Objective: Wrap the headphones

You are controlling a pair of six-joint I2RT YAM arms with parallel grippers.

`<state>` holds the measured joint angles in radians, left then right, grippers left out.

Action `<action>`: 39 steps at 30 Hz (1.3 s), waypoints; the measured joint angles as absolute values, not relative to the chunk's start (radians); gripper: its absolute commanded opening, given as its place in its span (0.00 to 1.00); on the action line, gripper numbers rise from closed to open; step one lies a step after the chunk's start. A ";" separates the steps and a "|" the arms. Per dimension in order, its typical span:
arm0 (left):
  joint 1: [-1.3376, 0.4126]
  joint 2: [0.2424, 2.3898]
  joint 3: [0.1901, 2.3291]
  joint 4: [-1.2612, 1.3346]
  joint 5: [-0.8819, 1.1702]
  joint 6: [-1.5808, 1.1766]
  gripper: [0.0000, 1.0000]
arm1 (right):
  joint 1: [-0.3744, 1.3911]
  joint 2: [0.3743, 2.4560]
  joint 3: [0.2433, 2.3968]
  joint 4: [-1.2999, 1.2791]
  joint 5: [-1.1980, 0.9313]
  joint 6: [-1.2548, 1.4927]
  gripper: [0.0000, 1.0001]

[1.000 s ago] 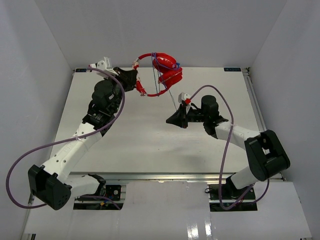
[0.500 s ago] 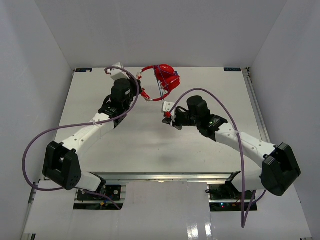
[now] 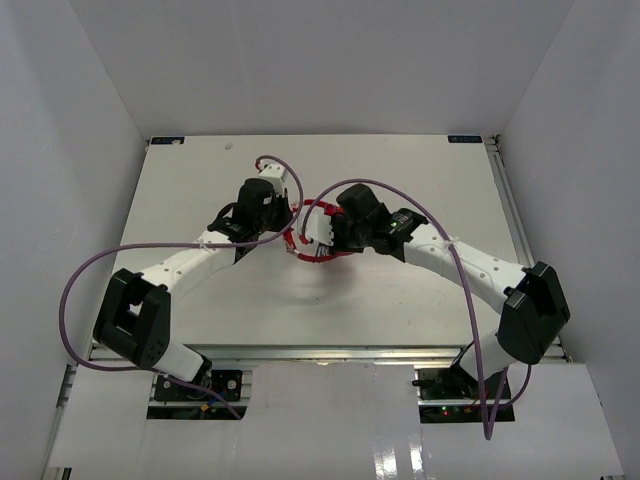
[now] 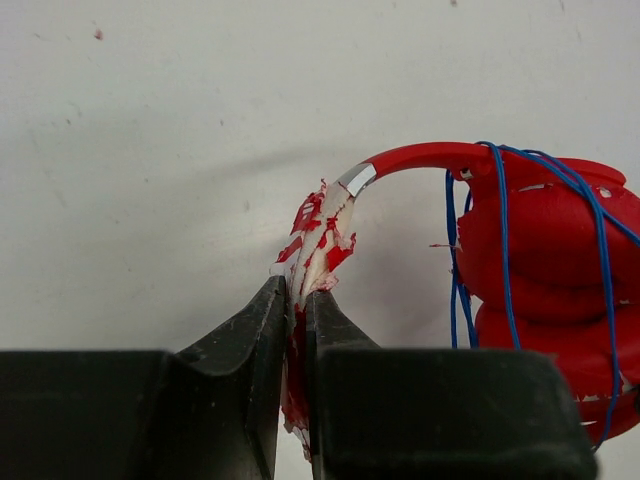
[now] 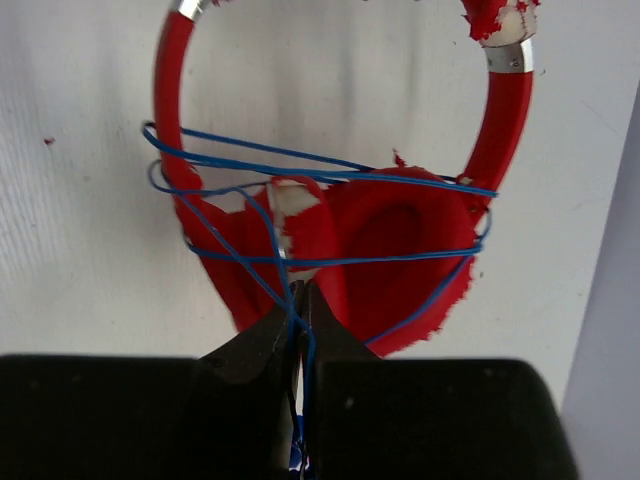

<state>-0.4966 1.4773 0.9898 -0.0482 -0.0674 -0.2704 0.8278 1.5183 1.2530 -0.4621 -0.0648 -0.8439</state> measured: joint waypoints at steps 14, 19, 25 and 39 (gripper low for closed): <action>-0.495 1.502 0.940 -0.105 0.239 -0.156 0.00 | 0.898 1.527 1.225 -0.450 0.186 -1.023 0.08; -0.495 1.517 0.922 -0.108 0.284 -0.151 0.00 | 0.899 1.527 1.153 -0.391 0.219 -1.078 0.12; -0.494 1.517 0.922 -0.105 0.341 -0.137 0.00 | 0.897 1.537 1.071 -0.312 0.223 -1.139 0.28; -0.494 1.552 0.892 -0.118 0.382 -0.129 0.00 | 0.835 1.612 1.064 -0.251 0.197 -1.200 0.68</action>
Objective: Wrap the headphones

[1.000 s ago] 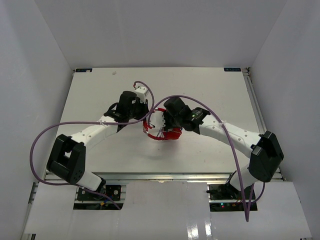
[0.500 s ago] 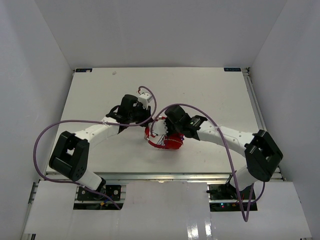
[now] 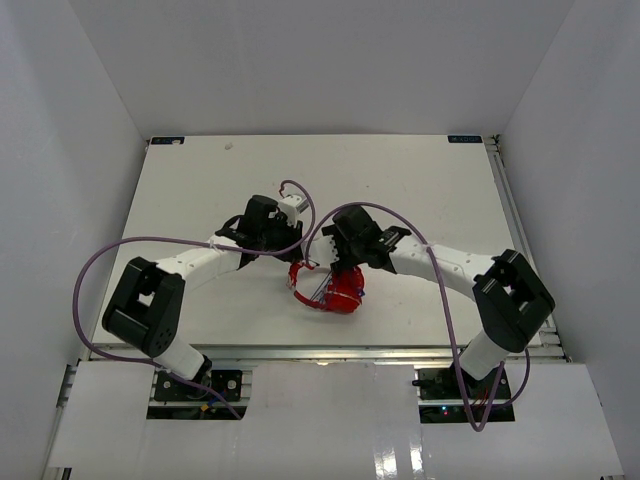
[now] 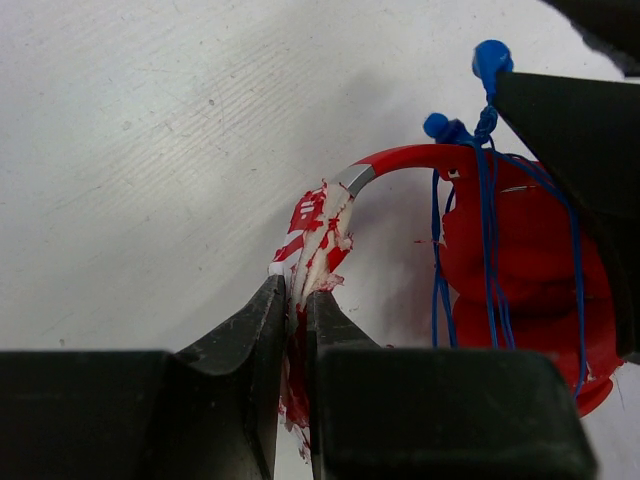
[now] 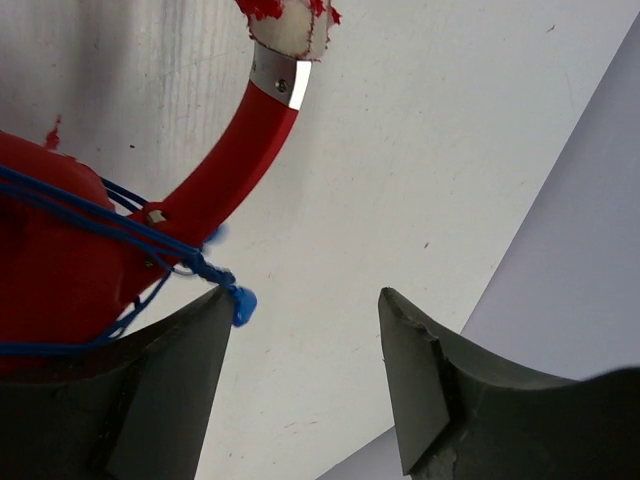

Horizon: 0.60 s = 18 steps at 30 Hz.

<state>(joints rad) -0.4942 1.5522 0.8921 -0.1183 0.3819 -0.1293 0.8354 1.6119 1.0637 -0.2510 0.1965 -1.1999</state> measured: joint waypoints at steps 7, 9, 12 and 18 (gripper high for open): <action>-0.493 1.562 0.892 -0.121 0.427 -0.127 0.00 | 0.769 1.602 1.065 -0.291 0.118 -1.248 0.74; -0.493 1.564 0.892 -0.125 0.440 -0.126 0.00 | 0.744 1.592 1.070 -0.322 0.080 -1.272 0.76; -0.492 1.564 0.892 -0.131 0.460 -0.121 0.00 | 0.707 1.578 1.082 -0.360 0.021 -1.298 0.77; -0.472 1.564 0.892 -0.135 0.472 -0.128 0.00 | 0.626 1.562 1.128 -0.402 -0.076 -1.244 0.77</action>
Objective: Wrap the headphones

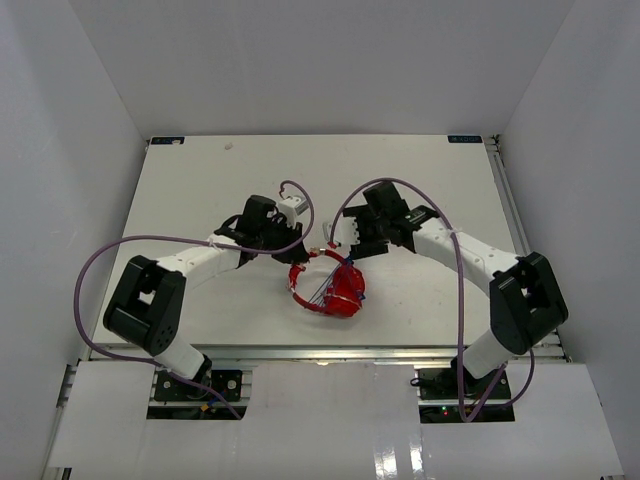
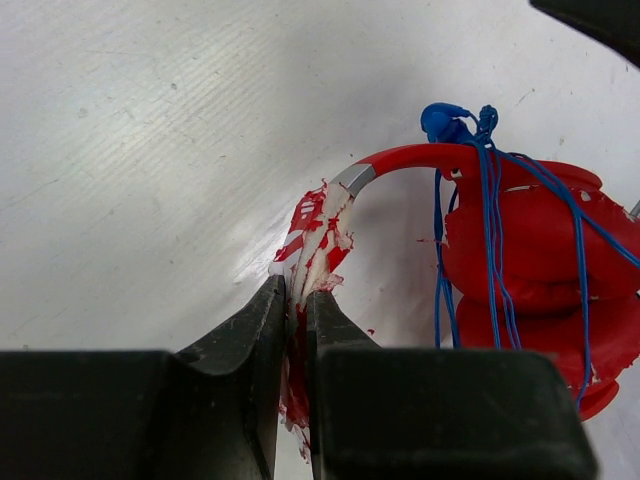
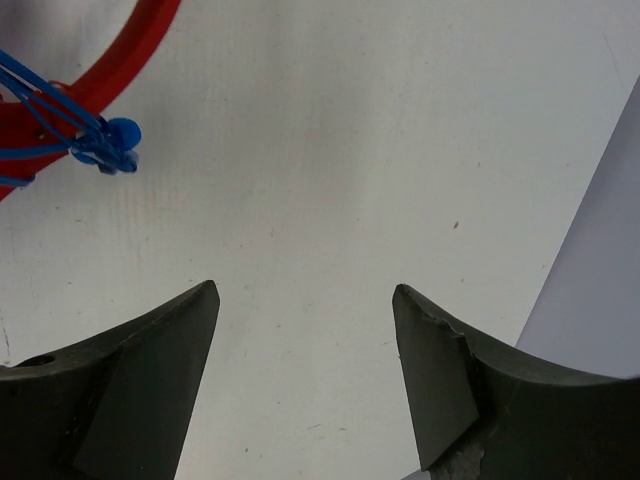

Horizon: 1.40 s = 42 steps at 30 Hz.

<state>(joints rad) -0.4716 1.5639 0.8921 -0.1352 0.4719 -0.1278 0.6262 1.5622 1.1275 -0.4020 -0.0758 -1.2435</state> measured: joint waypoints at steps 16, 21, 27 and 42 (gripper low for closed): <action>-0.218 1.706 0.975 -0.017 0.291 -0.315 0.09 | 0.433 1.145 0.863 -0.292 -0.385 -0.771 0.94; -0.218 1.746 0.977 0.016 0.271 -0.323 0.66 | 0.380 1.051 0.720 -0.231 -0.445 -0.638 0.90; -0.218 1.692 0.970 0.045 0.279 -0.343 0.95 | 0.292 0.950 0.681 -0.173 -0.466 -0.471 0.90; -0.220 0.821 0.619 0.036 0.380 -0.322 0.98 | 0.188 0.808 0.669 -0.208 -0.162 -0.107 0.90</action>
